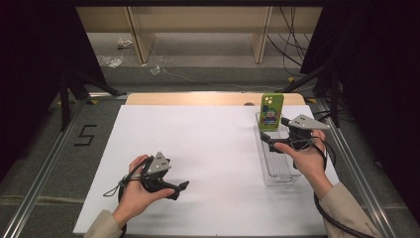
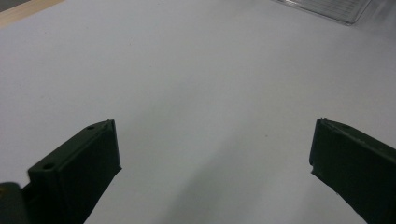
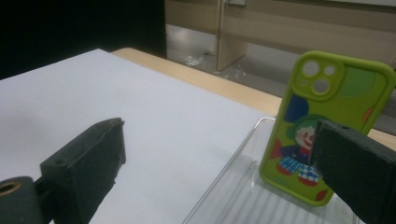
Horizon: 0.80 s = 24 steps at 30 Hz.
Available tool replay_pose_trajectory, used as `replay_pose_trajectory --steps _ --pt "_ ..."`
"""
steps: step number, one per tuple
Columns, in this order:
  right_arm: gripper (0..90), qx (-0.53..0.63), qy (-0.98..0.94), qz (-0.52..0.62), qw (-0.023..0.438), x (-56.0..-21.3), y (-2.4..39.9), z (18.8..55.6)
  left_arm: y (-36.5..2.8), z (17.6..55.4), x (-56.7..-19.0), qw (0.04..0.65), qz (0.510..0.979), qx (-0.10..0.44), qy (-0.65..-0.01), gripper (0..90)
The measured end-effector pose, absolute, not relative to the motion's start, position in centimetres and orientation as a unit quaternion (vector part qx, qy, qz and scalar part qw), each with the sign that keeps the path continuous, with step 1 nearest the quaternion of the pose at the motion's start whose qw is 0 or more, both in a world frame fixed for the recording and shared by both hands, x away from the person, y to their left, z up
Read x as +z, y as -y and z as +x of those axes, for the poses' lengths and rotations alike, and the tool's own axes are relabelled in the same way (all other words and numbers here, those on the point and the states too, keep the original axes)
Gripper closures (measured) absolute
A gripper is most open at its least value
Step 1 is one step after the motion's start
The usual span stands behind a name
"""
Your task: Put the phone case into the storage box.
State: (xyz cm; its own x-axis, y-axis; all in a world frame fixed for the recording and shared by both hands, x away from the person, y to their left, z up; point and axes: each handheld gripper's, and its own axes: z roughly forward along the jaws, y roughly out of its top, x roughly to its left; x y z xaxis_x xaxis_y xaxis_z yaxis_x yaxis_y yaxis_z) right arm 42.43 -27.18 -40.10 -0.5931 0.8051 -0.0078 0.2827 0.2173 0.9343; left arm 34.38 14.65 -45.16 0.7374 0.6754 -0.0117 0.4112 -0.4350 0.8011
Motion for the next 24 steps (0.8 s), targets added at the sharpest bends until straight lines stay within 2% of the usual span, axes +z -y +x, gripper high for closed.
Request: replay_pose_trajectory --steps 24 --pt "5.0 0.508 -0.749 0.349 0.244 -41.1 27.7 39.0 -14.8 34.4 -45.0 0.42 0.831 0.161 -0.329 1.1"
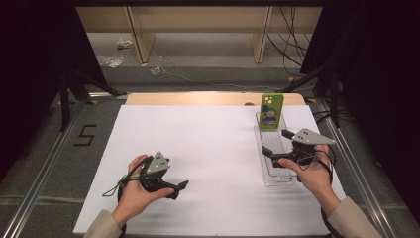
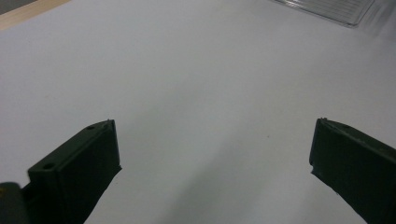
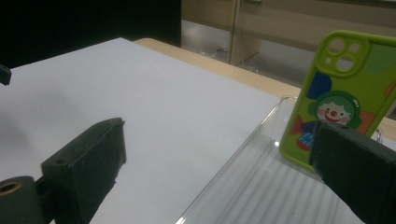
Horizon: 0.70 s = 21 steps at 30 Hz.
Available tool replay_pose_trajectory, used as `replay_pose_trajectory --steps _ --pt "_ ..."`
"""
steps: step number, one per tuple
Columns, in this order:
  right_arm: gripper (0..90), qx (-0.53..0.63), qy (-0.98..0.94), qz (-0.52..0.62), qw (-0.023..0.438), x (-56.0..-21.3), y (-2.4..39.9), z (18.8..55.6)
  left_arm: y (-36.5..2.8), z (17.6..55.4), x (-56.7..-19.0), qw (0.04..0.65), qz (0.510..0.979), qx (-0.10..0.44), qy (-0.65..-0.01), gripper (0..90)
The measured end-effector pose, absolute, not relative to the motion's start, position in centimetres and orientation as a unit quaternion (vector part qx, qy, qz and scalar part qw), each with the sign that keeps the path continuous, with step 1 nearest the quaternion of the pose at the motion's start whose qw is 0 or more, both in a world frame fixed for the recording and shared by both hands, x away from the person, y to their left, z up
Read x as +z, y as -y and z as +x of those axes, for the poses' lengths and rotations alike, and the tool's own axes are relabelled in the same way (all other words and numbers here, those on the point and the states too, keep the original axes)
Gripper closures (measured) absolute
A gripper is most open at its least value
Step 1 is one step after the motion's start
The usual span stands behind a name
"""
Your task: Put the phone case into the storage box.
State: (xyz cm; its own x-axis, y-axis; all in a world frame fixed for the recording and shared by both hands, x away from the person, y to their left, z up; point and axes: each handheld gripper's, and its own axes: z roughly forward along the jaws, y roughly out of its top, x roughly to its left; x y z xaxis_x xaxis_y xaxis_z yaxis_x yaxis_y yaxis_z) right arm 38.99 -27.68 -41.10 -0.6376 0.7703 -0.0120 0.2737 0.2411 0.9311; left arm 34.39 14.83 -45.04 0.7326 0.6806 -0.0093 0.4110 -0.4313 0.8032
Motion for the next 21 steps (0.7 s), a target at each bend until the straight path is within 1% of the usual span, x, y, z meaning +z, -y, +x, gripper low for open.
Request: replay_pose_trajectory --steps 21 --pt "4.9 0.508 -0.75 0.347 0.243 -41.8 28.7 37.1 -14.9 34.4 -45.0 0.421 0.83 0.16 -0.33 1.1"
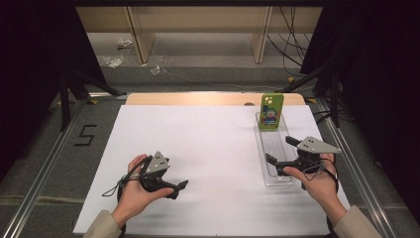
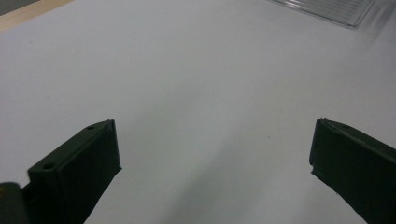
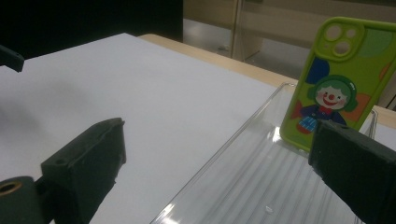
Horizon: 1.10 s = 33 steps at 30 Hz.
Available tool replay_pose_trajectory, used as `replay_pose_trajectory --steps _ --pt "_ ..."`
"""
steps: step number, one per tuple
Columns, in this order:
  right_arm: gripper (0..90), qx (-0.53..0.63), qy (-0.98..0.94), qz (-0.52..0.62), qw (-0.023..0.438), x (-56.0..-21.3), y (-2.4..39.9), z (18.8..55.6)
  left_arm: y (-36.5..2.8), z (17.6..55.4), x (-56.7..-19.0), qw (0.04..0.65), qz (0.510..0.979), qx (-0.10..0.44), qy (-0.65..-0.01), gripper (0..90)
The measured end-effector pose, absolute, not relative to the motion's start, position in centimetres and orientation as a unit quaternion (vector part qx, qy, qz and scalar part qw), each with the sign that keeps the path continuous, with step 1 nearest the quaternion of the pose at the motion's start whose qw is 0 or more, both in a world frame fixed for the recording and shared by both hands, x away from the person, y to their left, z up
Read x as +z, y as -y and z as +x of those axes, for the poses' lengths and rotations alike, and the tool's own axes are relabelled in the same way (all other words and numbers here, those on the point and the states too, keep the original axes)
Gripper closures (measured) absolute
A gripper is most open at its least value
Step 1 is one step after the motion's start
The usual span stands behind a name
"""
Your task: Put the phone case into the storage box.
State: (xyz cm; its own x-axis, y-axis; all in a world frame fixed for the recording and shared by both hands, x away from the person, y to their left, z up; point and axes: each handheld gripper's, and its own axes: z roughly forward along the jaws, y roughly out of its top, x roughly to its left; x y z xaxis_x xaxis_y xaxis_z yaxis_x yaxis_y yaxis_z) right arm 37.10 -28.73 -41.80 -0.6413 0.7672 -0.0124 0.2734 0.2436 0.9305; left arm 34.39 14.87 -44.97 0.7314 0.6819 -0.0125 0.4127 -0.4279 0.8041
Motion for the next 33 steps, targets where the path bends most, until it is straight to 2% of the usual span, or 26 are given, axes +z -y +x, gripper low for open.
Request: replay_pose_trajectory --steps 33 --pt "5.2 0.511 -0.751 0.344 0.239 -42.4 29.5 35.6 -14.9 34.4 -44.9 0.421 0.83 0.162 -0.33 1.1"
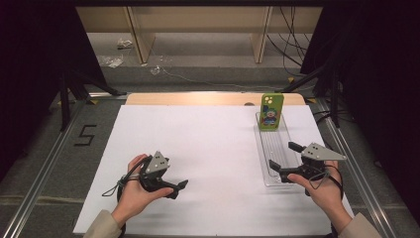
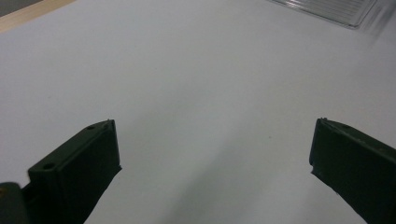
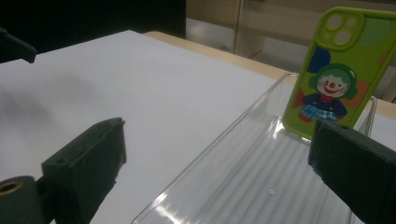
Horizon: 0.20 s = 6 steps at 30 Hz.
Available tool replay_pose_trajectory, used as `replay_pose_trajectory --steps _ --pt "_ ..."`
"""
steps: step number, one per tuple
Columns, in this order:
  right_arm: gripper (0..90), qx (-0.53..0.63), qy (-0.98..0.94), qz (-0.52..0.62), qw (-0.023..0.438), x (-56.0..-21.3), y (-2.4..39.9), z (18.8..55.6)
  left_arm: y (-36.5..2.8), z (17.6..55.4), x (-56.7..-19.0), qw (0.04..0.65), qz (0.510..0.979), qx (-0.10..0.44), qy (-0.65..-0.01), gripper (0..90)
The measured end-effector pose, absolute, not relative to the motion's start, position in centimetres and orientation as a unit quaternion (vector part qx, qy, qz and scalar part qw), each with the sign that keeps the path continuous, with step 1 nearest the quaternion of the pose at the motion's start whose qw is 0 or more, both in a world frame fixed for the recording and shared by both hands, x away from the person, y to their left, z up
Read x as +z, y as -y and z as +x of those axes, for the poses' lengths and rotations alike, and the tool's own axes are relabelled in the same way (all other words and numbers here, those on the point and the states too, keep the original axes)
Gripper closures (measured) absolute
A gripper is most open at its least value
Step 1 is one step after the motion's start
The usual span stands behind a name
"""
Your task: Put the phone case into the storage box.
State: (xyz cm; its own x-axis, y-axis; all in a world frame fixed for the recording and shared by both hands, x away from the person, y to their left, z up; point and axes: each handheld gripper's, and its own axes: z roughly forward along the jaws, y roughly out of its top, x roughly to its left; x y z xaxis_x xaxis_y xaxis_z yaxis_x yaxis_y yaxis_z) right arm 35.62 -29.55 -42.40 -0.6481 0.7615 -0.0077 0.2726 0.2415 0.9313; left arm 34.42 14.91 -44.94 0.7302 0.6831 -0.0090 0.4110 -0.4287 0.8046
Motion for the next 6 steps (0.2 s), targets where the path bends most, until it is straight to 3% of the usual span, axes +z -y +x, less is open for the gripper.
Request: replay_pose_trajectory --steps 6 --pt "5.1 0.512 -0.749 0.346 0.24 -42.37 29.68 35.6 -14.9 34.45 -44.93 0.421 0.829 0.161 -0.33 1.1"
